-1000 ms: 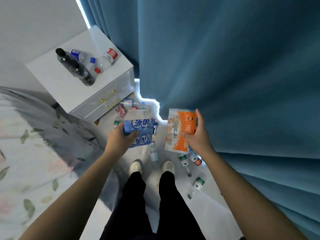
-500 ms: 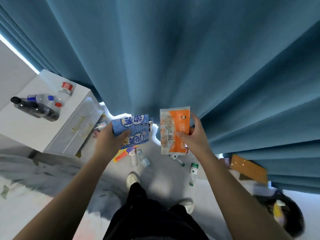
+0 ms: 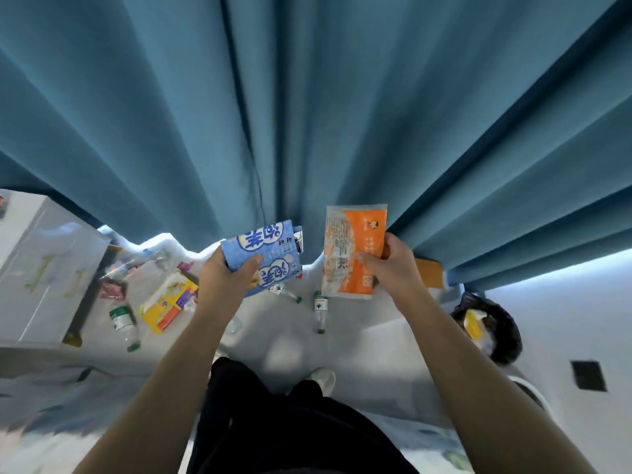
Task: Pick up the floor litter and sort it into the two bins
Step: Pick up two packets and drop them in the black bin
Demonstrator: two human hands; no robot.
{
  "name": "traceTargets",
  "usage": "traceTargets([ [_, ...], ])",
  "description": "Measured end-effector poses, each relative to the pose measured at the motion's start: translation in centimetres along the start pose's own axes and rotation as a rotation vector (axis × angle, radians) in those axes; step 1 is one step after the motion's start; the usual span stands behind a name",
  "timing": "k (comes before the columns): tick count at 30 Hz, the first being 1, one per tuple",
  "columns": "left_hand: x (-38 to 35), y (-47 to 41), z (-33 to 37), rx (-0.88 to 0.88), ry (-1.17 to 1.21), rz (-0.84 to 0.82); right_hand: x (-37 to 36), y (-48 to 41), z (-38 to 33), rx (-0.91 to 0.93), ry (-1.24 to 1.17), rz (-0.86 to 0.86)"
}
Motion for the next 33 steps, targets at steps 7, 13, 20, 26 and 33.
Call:
traceTargets([
  [7,-7.8,2.2,1.6,-0.005,-0.010,-0.108,7.8,2.1,4.3,-0.010,-0.095,0.115],
  [13,-15.4,1.1,4.0,-0.027,-0.092,-0.273,14.2,3.9,8.3,-0.045,-0.224,0.268],
  [20,-26.1,-2.1,9.0,-0.112,-0.220,-0.536,20.8,4.9,11.7,-0.140,-0.386,0.523],
  [26,-33.9,-4.0,12.0,-0.160,-0.251,-0.708,24.2,4.6,14.1,-0.172,-0.527,0.659],
  [33,-44.5,-1.0,12.8,-0.138,-0.287,-0.837,29.7,6.1,20.8,-0.237,-0.656,0.740],
])
Point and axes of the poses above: each hand's wrist, its own y-axis away from the middle knuckle, its own x-axis out of the back of the hand, z = x × y, the point moved 9 cm from there along -y, towards the middle knuckle, and after that the axes turned 5 degrees about -z, right-handed, at the moved point
